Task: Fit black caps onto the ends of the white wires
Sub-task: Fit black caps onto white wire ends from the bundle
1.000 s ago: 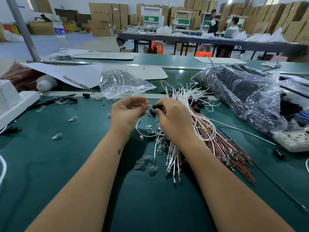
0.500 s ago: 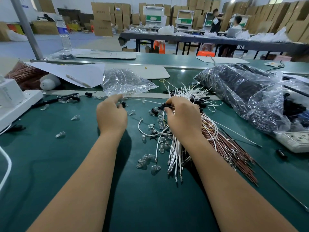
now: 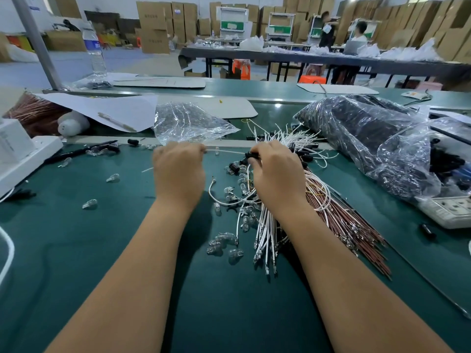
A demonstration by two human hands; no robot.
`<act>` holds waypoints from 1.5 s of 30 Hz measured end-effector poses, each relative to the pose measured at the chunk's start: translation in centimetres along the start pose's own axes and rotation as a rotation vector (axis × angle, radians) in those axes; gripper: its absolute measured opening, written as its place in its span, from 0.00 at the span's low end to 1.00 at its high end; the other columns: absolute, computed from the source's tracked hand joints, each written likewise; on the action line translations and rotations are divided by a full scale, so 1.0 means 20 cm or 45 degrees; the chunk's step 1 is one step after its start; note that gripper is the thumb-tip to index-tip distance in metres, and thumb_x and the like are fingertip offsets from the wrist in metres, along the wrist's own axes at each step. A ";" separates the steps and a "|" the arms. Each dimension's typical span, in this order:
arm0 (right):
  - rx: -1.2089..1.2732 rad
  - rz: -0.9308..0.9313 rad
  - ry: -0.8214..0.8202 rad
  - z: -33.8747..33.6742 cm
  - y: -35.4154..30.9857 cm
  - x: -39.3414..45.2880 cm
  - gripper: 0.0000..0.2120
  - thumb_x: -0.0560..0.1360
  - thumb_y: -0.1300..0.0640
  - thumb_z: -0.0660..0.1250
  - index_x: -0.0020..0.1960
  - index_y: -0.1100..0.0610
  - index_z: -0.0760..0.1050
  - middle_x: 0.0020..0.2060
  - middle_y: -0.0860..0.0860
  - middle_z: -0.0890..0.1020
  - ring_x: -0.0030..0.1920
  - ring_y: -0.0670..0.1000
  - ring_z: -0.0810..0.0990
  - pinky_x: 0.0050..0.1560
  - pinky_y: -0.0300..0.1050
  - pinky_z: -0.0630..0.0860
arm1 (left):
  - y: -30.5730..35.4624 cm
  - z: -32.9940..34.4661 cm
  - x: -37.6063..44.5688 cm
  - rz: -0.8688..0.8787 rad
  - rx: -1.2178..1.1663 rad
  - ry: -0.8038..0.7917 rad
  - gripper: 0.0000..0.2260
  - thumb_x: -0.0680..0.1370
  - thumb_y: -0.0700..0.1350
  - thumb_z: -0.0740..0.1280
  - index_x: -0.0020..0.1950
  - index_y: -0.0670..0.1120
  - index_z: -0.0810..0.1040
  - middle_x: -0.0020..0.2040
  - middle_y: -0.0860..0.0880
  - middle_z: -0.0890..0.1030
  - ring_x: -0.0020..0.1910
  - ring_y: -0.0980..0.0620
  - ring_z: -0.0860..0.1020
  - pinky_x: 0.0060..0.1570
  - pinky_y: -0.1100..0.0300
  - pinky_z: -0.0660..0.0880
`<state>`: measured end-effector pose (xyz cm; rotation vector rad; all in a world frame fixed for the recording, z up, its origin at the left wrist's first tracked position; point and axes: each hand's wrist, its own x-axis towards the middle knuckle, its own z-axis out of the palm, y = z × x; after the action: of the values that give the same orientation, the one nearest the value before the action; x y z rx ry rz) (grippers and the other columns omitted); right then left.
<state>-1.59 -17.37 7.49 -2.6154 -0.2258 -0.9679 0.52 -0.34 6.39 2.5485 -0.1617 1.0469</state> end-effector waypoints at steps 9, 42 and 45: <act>0.124 0.079 -0.095 0.01 -0.07 0.03 0.08 0.79 0.56 0.65 0.57 0.55 0.78 0.47 0.52 0.80 0.42 0.50 0.75 0.40 0.41 0.68 | 0.03 -0.01 -0.02 0.024 -0.119 0.021 0.17 0.76 0.37 0.59 0.63 0.45 0.77 0.58 0.44 0.81 0.61 0.42 0.73 0.64 0.47 0.62; 0.357 0.150 -0.255 0.10 -0.08 0.03 0.07 0.79 0.56 0.64 0.53 0.57 0.78 0.49 0.52 0.81 0.49 0.52 0.77 0.45 0.44 0.70 | 0.01 0.06 0.01 -0.133 -0.614 -0.194 0.16 0.76 0.29 0.56 0.52 0.41 0.81 0.44 0.44 0.79 0.43 0.48 0.75 0.42 0.61 0.68; 0.410 0.184 -0.240 0.10 -0.08 0.03 0.06 0.78 0.56 0.65 0.52 0.56 0.78 0.47 0.51 0.81 0.46 0.51 0.77 0.44 0.44 0.69 | 0.02 0.05 0.01 -0.209 -0.686 -0.277 0.14 0.77 0.33 0.58 0.51 0.45 0.81 0.42 0.48 0.77 0.33 0.59 0.71 0.34 0.66 0.66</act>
<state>-0.41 -15.17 6.90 -2.3859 -0.2154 -0.5824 1.20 -0.97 6.01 2.1299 -0.2501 0.5649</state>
